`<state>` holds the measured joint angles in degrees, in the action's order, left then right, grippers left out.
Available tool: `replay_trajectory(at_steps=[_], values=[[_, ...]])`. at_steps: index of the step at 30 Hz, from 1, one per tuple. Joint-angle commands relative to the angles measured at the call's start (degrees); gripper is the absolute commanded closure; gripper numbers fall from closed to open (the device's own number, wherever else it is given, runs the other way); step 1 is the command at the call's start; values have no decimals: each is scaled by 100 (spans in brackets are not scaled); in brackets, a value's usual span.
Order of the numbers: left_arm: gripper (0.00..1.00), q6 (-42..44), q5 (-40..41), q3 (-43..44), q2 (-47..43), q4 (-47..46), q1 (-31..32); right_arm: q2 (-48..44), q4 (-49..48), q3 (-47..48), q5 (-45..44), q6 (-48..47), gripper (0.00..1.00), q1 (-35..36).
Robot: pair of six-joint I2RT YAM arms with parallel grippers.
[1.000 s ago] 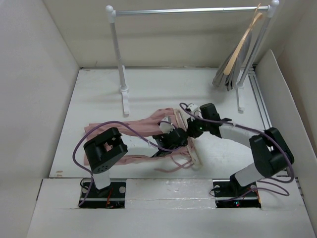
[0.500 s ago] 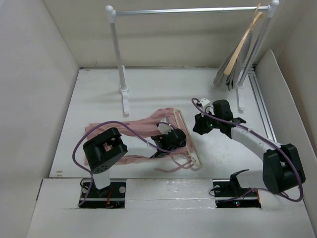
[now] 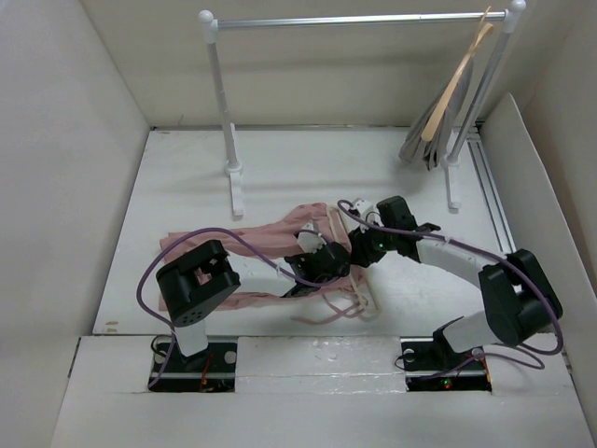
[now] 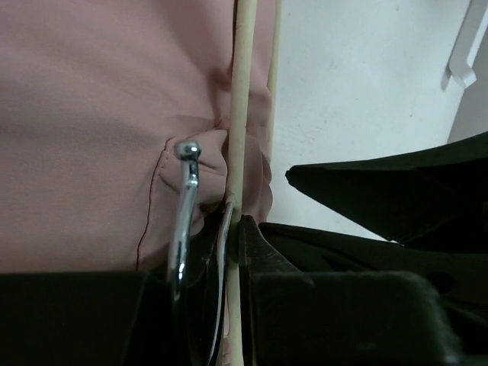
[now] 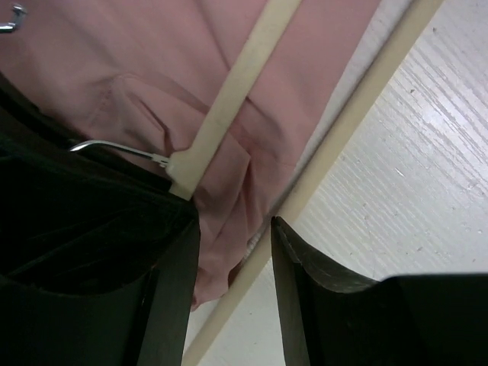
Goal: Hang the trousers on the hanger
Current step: Place trousers on hanger
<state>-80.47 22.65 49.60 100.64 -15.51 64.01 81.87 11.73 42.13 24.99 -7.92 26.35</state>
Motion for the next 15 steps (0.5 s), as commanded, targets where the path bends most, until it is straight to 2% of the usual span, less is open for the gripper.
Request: replay_trajectory(at_steps=[1, 8, 11, 12, 13, 15], values=[[100, 251, -77, -91, 26, 689, -29, 154, -320, -134, -135, 98, 52, 151], [100, 251, -86, -135, -9, 672, -29, 602, -591, -240, -241, 203, 50, 327], [100, 242, -42, -153, -44, 681, -29, 769, -759, -328, -118, 308, 66, 397], [100, 242, -33, -153, -36, 689, -29, 761, -812, -372, -109, 387, 83, 476], [100, 242, -33, -144, -44, 707, -29, 752, -838, -407, -126, 423, 89, 476], [100, 216, -16, -127, -27, 751, -29, 691, -786, -495, -370, 467, 96, 476]])
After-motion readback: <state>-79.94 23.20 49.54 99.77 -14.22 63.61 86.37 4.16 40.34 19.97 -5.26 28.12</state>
